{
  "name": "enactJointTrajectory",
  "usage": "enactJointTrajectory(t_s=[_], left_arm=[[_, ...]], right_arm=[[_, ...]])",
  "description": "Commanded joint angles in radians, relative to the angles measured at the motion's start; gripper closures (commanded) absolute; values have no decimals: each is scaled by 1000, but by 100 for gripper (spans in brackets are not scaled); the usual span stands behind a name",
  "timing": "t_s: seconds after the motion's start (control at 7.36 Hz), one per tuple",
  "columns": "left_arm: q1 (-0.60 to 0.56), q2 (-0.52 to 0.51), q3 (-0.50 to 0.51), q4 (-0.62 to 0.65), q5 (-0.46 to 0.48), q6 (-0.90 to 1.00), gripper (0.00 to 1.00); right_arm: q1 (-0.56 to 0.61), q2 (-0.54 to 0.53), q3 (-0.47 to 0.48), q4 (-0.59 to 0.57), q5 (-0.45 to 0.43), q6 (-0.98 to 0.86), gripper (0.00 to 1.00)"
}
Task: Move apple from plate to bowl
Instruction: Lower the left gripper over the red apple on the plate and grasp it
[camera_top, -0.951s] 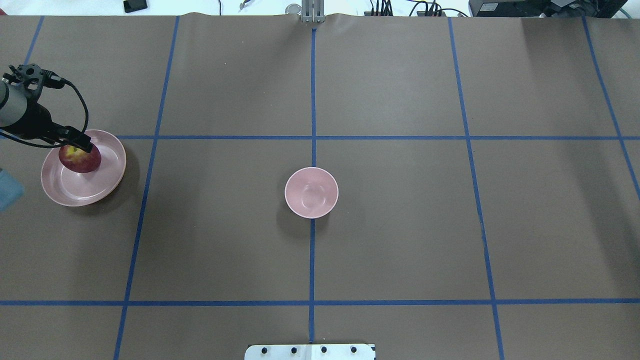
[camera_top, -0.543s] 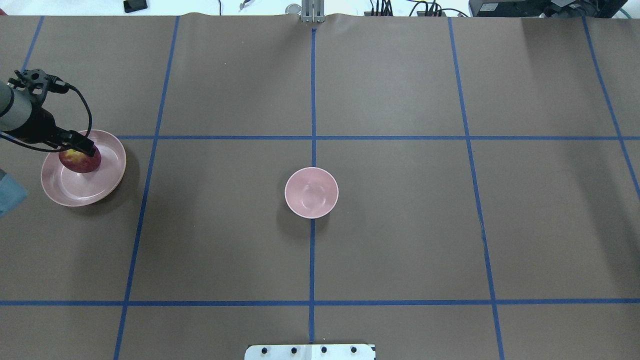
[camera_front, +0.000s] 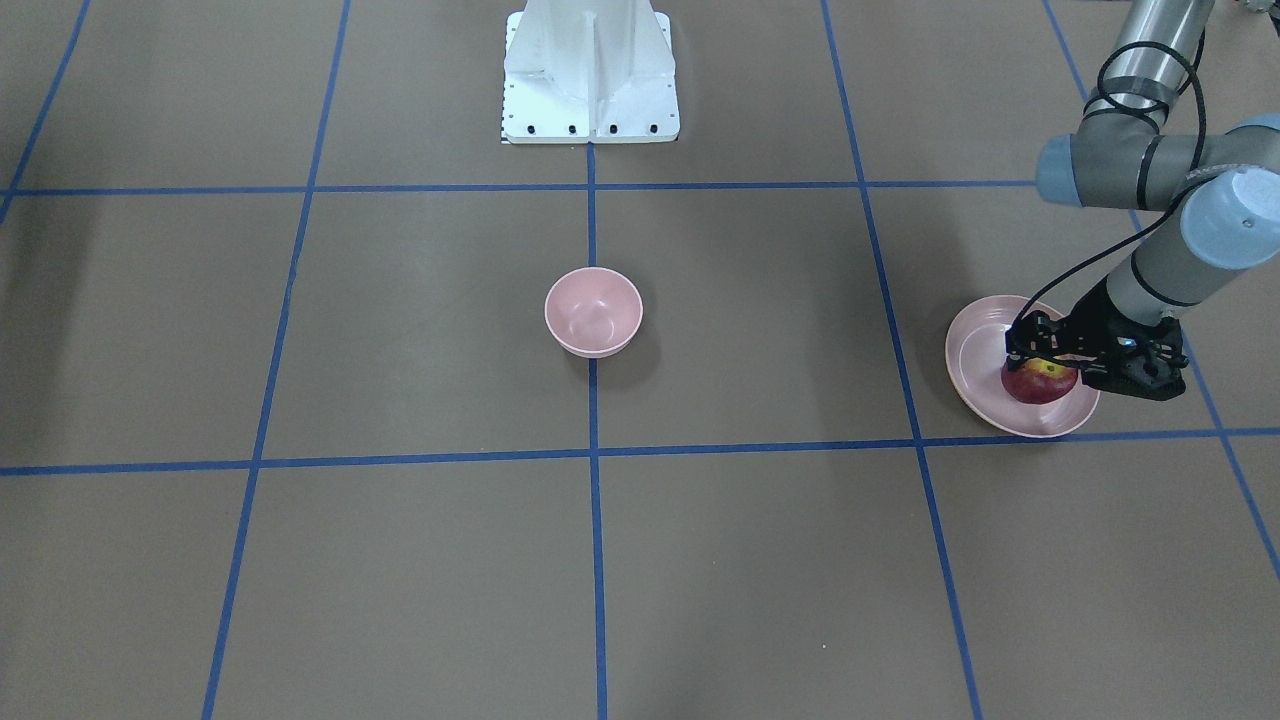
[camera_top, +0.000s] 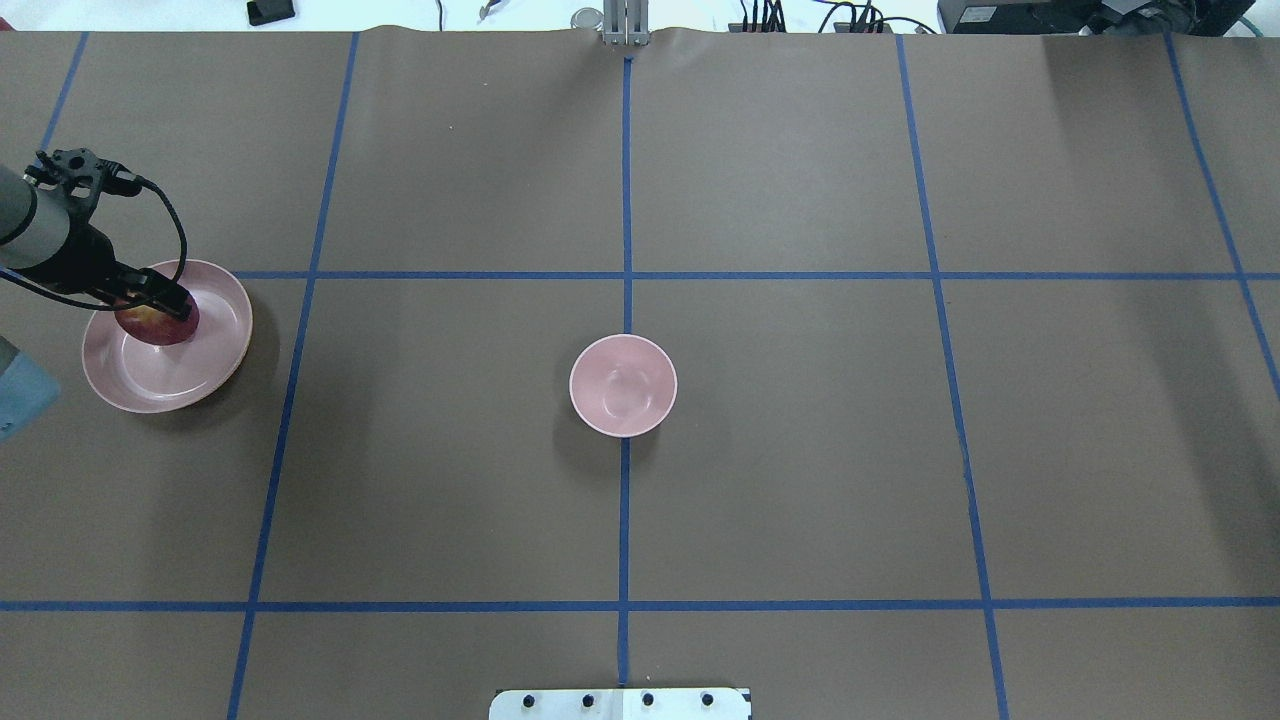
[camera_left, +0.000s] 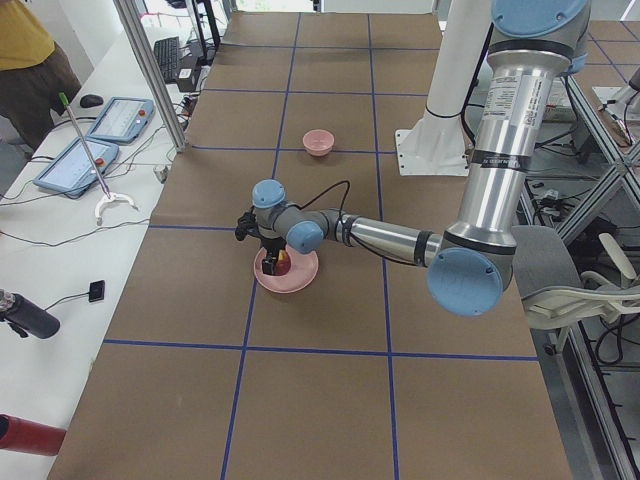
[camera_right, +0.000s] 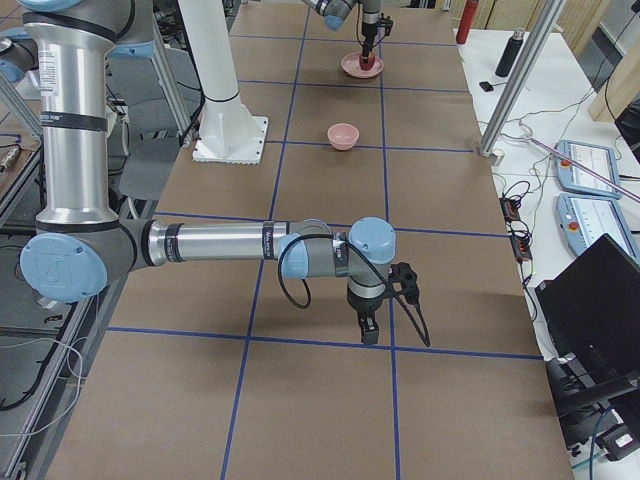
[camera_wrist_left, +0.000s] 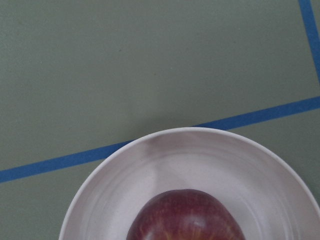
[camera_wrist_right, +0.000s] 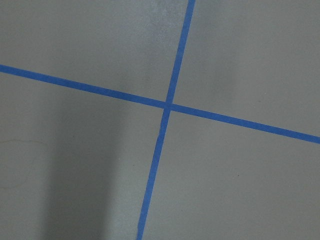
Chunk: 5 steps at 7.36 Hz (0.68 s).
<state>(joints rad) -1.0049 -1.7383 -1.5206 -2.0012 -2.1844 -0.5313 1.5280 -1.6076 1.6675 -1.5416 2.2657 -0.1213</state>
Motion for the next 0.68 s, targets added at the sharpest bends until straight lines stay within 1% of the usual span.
enactJointTrajectory(t_s=[0.0,0.27,0.41,0.54], left_arm=[[6,-4,13,-1,0,1,1],[8,-4,13,-1,-2,2,3],[8,-4,13,-1,-2,1,17],[8,-4,10,-1,-2,2,36]], right_arm=[[0,0,0,0,0,0,0],[0,0,-2,0,-2,0,0],[0,0,-2,0,0,0,0],[0,0,-2,0,-2,0,0]])
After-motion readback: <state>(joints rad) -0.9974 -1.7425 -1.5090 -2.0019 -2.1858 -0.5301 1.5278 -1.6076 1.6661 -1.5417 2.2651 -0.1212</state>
